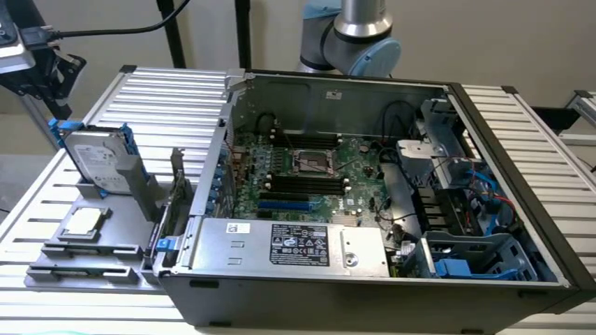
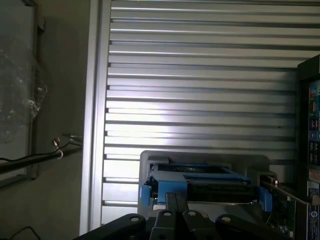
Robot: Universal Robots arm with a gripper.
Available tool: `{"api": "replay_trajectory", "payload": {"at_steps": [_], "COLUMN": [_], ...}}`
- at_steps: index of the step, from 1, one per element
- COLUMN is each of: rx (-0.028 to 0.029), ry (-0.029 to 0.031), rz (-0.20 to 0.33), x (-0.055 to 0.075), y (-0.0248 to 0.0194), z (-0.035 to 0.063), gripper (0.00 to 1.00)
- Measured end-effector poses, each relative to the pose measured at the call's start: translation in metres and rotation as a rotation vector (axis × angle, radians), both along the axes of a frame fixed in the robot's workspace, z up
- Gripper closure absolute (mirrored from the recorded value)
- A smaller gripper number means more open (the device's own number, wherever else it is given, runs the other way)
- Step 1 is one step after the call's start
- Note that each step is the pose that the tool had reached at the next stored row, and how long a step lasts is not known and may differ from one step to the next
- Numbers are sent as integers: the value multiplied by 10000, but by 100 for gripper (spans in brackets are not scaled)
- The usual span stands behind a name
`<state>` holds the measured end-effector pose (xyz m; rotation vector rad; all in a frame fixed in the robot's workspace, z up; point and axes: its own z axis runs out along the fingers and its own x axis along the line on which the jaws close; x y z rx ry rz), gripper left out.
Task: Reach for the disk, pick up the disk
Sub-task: 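Pick up the disk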
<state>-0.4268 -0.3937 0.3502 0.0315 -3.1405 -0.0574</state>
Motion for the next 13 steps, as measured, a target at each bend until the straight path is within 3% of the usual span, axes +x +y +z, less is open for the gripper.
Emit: {"api": "replay_trajectory", "payload": {"at_steps": [3, 13], "rx": [6, 8], "ry": [0, 0], "rz": [293, 2107], "x": [0, 1], "y": [1, 0], "z": [0, 0], "gripper": [89, 89]}}
